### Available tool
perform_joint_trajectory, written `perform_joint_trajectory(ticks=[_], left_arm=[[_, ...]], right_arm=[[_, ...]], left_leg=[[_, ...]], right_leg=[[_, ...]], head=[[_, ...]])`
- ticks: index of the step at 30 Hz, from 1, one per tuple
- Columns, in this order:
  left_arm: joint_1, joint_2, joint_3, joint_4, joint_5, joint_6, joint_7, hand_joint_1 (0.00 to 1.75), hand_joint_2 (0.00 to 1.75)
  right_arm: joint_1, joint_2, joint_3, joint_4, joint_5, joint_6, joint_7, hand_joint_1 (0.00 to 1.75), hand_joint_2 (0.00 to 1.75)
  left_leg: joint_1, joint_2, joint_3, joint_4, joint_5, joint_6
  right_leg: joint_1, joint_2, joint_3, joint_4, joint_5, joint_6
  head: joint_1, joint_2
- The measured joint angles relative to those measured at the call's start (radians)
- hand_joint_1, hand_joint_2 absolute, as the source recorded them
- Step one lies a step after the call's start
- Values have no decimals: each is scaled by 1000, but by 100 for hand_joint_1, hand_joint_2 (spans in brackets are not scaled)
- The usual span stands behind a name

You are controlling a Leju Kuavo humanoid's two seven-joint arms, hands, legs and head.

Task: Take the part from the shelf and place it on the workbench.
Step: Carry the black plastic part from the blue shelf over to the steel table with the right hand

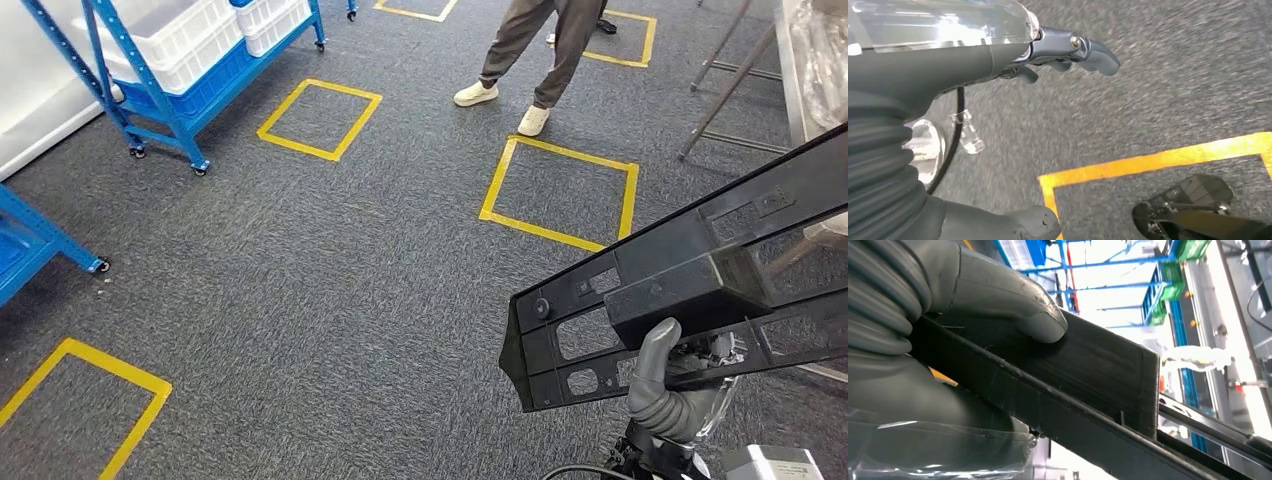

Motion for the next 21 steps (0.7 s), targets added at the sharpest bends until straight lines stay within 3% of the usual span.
perform_joint_trajectory(ticks=[2,4,6,8,9,10,13,15,16,17,18,19,21], left_arm=[[-3,0,0,0,1,1,1,0,175],[-4,-1,0,0,1,5,1,0,175],[0,-1,0,0,2,11,1,0,175],[3,0,0,0,2,15,2,0,175],[4,0,0,0,4,16,3,0,175],[4,0,0,0,6,16,4,0,175],[3,-1,0,0,13,17,8,0,175],[3,-1,0,0,15,18,11,0,175],[2,-2,0,0,16,18,14,0,175],[0,-2,0,0,16,19,16,0,175],[-2,-3,0,0,17,19,18,0,175],[-3,-3,0,0,17,20,19,0,175],[-1,-4,0,0,19,22,21,0,175]], right_arm=[[2,1,0,-3,3,-1,-2,175,175],[0,1,0,-5,9,-3,-3,175,175],[-4,1,1,-5,14,-8,-3,175,175],[-4,1,2,-5,21,-15,-4,175,175],[-3,1,2,-5,27,-18,-6,175,175],[-2,1,4,-6,36,-22,-8,175,175],[0,1,17,-12,66,-36,-18,175,175],[1,1,26,-17,77,-43,-22,175,175],[3,1,30,-18,80,-47,-23,175,175],[5,1,32,-20,81,-50,-23,175,175],[7,1,35,-21,82,-52,-23,175,175],[7,1,39,-22,82,-54,-23,175,175],[7,2,45,-23,82,-55,-23,175,175]], left_leg=[[-1,25,6,-12,7,10],[1,54,11,-28,17,24],[-2,84,12,-34,20,32],[-5,115,11,-33,19,34],[-6,130,11,-33,18,33],[-6,143,12,-32,16,32],[-10,177,19,-30,7,20],[-13,195,24,-28,2,9],[-14,205,27,-28,0,4],[-12,208,29,-27,-4,-2],[-10,195,28,-18,-13,-7],[-7,172,19,7,-32,-12],[-3,114,-30,120,-96,-17]], right_leg=[[-3,13,-7,-1,5,14],[2,-35,-27,38,-23,22],[3,-102,-81,149,-86,26],[-2,-126,-129,248,-120,31],[-4,-131,-129,253,-112,33],[-6,-138,-109,219,-87,34],[-1,-189,-2,28,-12,26],[7,-198,17,-13,-7,16],[9,-185,16,-14,-4,10],[7,-174,16,-16,-2,4],[5,-163,18,-21,0,-1],[2,-153,20,-25,4,-7],[1,-132,20,-28,7,-17]], head=[[0,0],[5,0],[11,0],[11,0],[11,0],[12,0],[11,0],[9,0],[9,0],[9,0],[8,0],[6,0],[3,0]])
